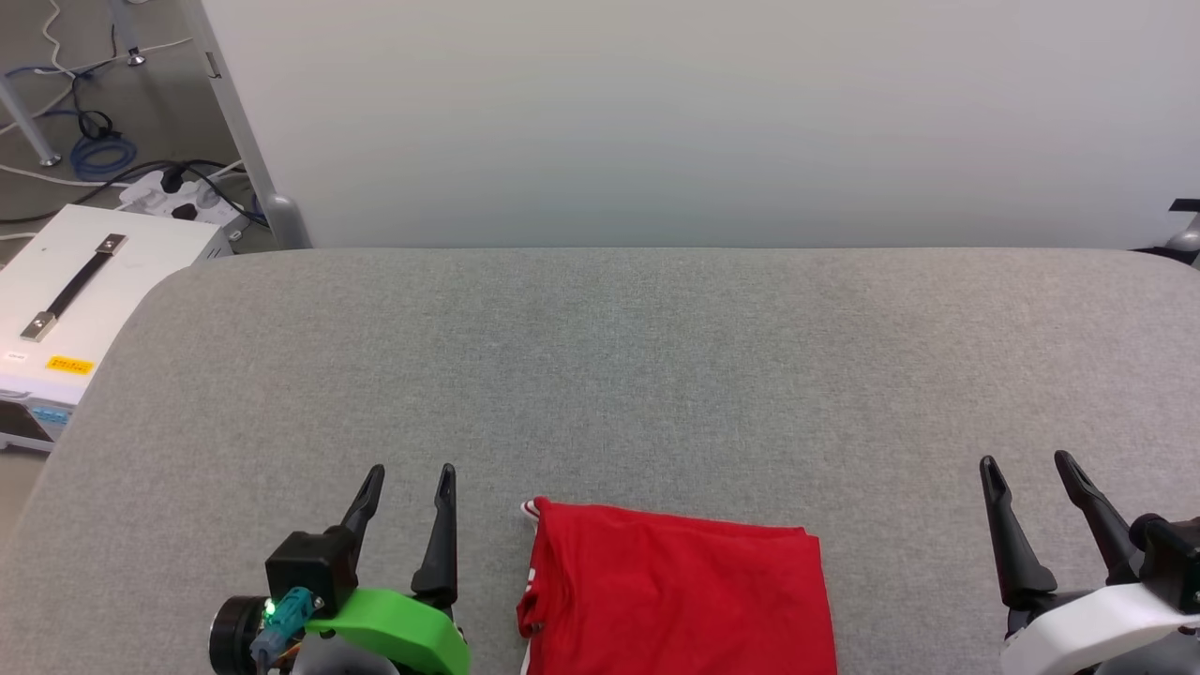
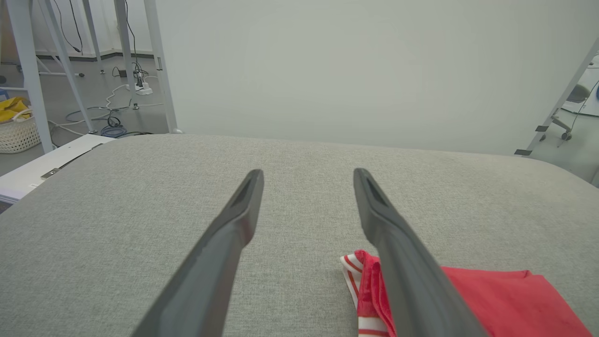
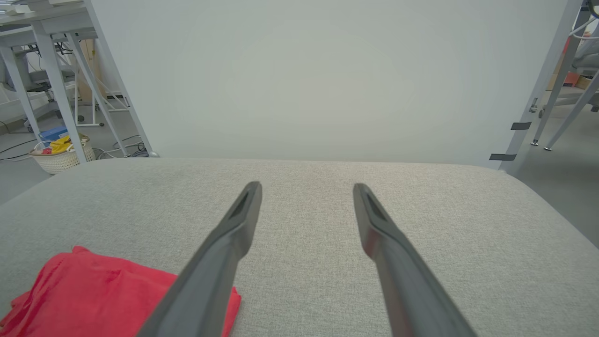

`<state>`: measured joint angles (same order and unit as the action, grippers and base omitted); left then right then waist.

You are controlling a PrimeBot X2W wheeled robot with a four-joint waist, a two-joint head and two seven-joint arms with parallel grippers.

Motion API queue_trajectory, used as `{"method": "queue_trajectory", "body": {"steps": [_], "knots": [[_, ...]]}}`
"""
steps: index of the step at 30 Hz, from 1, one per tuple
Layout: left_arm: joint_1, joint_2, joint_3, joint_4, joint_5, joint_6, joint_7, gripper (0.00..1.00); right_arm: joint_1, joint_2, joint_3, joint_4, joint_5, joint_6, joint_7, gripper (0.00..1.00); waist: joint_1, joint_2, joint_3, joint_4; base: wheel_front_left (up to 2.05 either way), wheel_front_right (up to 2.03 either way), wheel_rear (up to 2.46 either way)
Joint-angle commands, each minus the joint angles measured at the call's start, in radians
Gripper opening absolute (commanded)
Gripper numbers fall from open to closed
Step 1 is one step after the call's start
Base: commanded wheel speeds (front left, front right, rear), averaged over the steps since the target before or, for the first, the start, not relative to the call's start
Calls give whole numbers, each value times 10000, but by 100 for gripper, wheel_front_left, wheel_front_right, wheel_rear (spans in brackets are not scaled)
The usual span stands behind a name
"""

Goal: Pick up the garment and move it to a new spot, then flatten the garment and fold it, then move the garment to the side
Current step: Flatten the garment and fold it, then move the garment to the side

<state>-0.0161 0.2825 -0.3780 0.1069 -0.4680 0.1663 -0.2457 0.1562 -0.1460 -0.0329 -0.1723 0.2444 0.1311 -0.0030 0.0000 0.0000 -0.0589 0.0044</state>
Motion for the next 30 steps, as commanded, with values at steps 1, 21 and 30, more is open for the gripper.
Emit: {"method": "queue_trajectory", "body": {"steps": [1, 21, 30], "knots": [[96, 74, 62, 33, -37, 49, -15, 100, 107, 60, 5, -82, -99, -4, 33, 100, 0, 0, -55, -14, 0, 0, 0], [-498, 26, 266, 152, -111, 38, -89, 100, 284, -153, -577, 376, 1671, -4, 1540, 100, 0, 0, 553, 423, 0, 0, 0], [-1284, -318, 422, -94, 235, -55, -151, 100, -48, -1257, -15, 1592, 5154, -4, 4575, 100, 0, 0, 1889, 917, 0, 0, 0]]}}
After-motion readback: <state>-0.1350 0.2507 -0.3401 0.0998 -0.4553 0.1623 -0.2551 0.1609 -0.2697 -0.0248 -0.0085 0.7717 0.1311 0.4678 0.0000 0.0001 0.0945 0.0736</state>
